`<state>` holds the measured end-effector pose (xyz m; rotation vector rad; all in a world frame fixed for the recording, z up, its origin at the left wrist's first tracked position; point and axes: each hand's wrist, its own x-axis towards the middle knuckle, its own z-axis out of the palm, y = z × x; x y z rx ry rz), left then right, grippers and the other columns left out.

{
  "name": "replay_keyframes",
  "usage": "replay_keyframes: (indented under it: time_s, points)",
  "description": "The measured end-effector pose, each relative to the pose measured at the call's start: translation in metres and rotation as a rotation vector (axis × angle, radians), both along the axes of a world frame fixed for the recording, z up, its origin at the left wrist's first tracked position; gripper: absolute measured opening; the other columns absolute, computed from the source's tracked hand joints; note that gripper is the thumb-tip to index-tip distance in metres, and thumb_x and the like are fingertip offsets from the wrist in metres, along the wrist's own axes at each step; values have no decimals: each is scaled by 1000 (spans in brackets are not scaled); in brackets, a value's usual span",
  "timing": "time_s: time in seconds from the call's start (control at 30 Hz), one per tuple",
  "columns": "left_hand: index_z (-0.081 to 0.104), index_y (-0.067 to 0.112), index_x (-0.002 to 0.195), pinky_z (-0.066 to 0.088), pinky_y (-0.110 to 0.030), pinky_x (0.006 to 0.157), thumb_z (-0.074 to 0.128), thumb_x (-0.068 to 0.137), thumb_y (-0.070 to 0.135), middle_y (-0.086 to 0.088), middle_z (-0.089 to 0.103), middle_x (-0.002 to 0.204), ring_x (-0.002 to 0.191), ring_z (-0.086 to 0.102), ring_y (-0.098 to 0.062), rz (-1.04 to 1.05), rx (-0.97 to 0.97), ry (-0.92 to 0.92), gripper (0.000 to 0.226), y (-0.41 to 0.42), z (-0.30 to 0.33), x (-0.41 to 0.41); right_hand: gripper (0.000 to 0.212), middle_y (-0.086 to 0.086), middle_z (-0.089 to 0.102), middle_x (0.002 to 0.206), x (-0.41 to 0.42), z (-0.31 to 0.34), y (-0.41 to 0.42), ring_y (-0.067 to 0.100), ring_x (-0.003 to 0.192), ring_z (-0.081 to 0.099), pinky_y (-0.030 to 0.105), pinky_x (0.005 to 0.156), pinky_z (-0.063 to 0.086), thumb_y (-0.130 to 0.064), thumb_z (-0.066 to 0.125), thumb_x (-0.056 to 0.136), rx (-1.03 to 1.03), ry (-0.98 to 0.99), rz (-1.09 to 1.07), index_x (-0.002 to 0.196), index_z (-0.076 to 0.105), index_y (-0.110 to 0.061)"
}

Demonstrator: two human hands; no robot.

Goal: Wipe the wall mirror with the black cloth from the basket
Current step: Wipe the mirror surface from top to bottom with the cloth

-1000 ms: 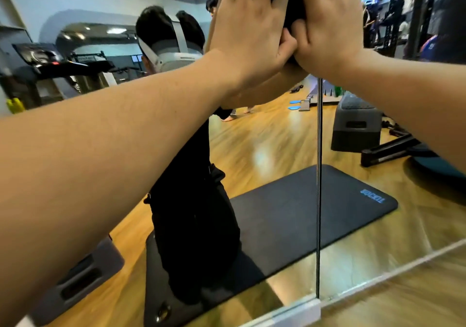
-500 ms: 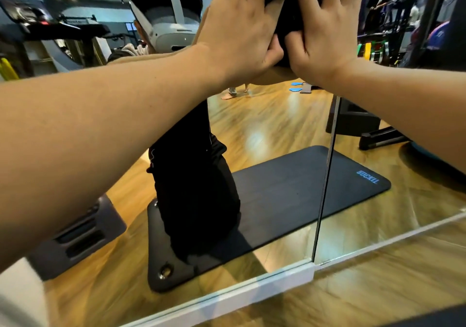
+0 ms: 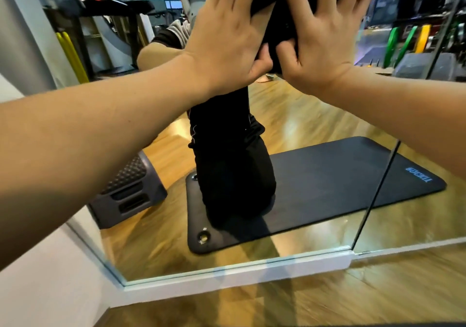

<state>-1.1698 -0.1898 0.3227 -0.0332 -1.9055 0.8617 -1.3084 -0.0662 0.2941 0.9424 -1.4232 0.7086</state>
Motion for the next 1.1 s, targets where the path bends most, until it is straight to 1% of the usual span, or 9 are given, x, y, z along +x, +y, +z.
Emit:
replay_keyframes:
  time_s: [0.07,0.1,0.17,0.23,0.43,0.63,0.77,0.87,1.1]
  points:
    - [49,-3,140,32,-57,117,46,92,40,-36,48,140,135,44,-53,42,-4,-26,64,-12,-1,16,70,15,53,144,18,-2,-11,22,127,26,55,104,35,-40,52,80,9,-1,0,149,49,-26]
    - [48,-3,142,30,-58,118,45,93,40,-37,46,142,137,42,-53,53,-8,-21,65,-19,-1,25,71,15,51,147,28,-2,-17,25,133,26,58,106,34,-42,50,81,19,-2,1,151,48,-26]
    - [44,-3,147,27,-60,119,45,94,40,-37,41,147,141,36,-53,47,-19,3,68,-34,-2,42,74,14,44,155,50,-3,-31,39,143,29,62,110,30,-47,48,82,64,-12,2,154,44,-29]
    - [41,-4,150,25,-60,120,45,95,40,-38,37,149,143,32,-53,36,-17,18,70,-51,-4,61,77,12,38,160,71,-4,-44,45,146,32,63,112,27,-49,48,81,98,-8,-3,156,41,-31]
    - [37,-2,152,23,-59,122,45,96,41,-38,34,150,144,27,-55,90,-15,10,72,-95,-9,111,77,11,35,163,122,-7,-87,48,148,29,64,116,22,-51,49,81,105,-3,13,156,40,-33]
    - [39,-7,150,23,-59,122,47,97,41,-37,33,150,143,27,-56,78,3,11,72,-117,-13,138,78,13,36,162,146,-9,-110,50,147,30,67,115,22,-48,51,80,111,11,33,156,42,-30]
    - [34,-6,152,20,-60,123,47,97,44,-21,17,155,145,22,-54,62,12,-10,75,-131,-19,151,79,13,35,162,159,-11,-121,51,146,30,69,114,22,-47,50,80,137,30,25,156,40,-29]
    - [32,-3,154,19,-60,123,46,98,45,-18,14,155,146,20,-54,64,38,-19,76,-140,-23,162,79,13,34,163,167,-12,-129,52,147,29,69,114,21,-48,49,81,163,30,23,157,39,-29]
    - [26,0,155,23,-64,119,46,98,47,-21,15,156,147,19,-53,89,53,-32,76,-160,-30,188,77,13,33,164,191,-17,-150,52,147,28,71,114,20,-50,47,84,180,35,30,157,38,-29]
